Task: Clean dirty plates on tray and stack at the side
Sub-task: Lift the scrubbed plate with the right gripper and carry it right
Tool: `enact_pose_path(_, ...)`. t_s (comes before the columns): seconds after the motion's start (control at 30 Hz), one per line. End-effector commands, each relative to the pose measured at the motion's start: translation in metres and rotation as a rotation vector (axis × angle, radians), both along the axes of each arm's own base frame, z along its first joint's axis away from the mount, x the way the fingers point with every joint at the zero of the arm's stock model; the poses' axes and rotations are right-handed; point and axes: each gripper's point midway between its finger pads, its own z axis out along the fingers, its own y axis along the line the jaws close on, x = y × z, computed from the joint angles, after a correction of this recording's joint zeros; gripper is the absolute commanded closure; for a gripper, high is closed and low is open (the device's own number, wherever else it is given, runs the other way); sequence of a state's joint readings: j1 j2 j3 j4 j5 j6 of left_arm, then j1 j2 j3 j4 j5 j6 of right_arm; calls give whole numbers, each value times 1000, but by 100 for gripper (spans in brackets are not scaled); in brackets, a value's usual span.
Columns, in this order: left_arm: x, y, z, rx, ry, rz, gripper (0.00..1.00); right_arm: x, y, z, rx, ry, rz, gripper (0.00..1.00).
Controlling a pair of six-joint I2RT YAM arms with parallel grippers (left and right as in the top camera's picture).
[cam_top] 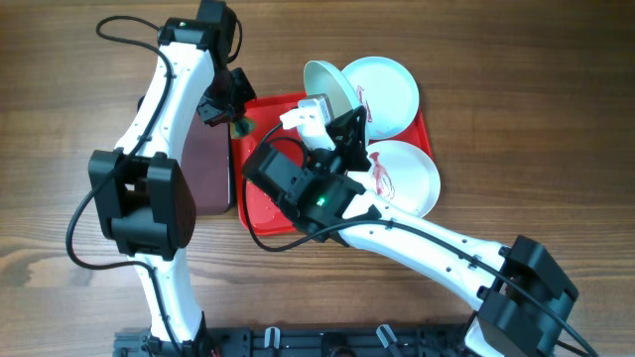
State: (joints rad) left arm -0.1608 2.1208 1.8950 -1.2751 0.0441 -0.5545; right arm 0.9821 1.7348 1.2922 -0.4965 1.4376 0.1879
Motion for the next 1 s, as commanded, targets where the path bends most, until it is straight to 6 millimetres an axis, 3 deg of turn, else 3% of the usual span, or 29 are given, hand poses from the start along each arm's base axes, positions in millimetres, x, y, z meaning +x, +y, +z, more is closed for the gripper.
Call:
enact_pose_path(0.0,5,-3,3,-13,-15,-21,96,-6,-9,24,-16,-63,-40,96)
enact_pose_path(0.57,5,-3,3,-13,-15,-21,96,-4,-5,19,-1,-36,-15,96)
enact_pose_path(0.63,5,-3,3,-13,-15,-21,96,2,22,-17,-13,198,172,96)
enact_pose_path(0.7,5,-3,3,-13,-15,-21,96,-12,58,-71,80,509,422,96)
enact_pose_path(0.73,5,-3,3,-13,-15,-21,96,-16,63,-85,136,587,463,96)
enact_pose_path(0.87,4,-3,3,-13,-12,-21,96,6,22,-89,317,585,307,96)
enact_pose_path(0.97,4,-3,3,-12,-12,-21,96,11,15,-85,469,642,347,96)
